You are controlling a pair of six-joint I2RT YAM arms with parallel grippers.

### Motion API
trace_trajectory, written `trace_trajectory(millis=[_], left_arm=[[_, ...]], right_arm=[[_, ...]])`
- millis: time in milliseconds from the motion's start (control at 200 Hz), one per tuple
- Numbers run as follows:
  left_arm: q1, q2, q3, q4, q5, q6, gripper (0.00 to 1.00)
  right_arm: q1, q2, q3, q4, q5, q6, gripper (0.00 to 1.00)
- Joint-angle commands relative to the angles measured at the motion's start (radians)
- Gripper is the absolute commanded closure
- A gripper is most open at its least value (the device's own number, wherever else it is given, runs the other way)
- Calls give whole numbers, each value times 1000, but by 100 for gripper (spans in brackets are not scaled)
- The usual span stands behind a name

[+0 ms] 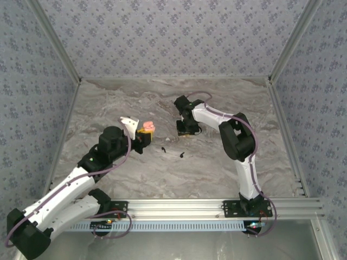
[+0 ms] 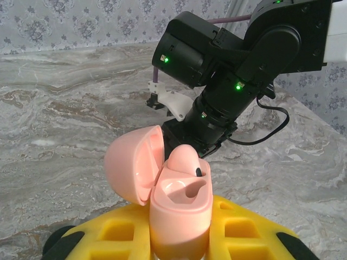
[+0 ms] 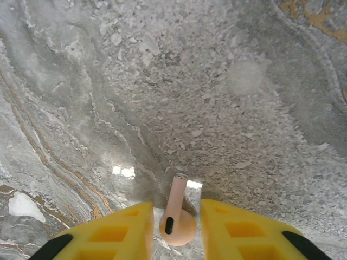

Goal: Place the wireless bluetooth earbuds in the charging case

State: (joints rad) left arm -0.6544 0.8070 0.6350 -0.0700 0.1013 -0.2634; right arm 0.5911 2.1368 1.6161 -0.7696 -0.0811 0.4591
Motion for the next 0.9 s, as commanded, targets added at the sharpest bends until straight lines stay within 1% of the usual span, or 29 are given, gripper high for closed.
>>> trace_trajectory(millis=[0, 125, 255, 345, 455, 535, 660, 895], left_arm=[[5, -1, 43, 39, 18, -8, 80], [4, 5, 45, 39, 20, -6, 80], [5, 10, 50, 39, 22, -7, 80], [5, 14, 52, 39, 23, -6, 80], [5, 18, 55, 41, 24, -6, 80], [5, 21, 55, 44, 25, -8, 80], [4, 26, 55, 49, 26, -10, 80], [5, 27, 51, 51, 27, -8, 80]], right_arm=[[-4, -53, 5, -20, 12, -25, 68], [-5, -82, 14, -27, 1, -45, 65], [-2, -107, 15, -29, -36, -70, 64], [5, -105, 17, -25, -81, -99, 68], [16, -82, 35, -40, -111, -125, 78], [28, -66, 45, -52, -117, -135, 82], [44, -38, 54, -65, -119, -144, 85], [51, 7, 55, -81, -88, -133, 85]])
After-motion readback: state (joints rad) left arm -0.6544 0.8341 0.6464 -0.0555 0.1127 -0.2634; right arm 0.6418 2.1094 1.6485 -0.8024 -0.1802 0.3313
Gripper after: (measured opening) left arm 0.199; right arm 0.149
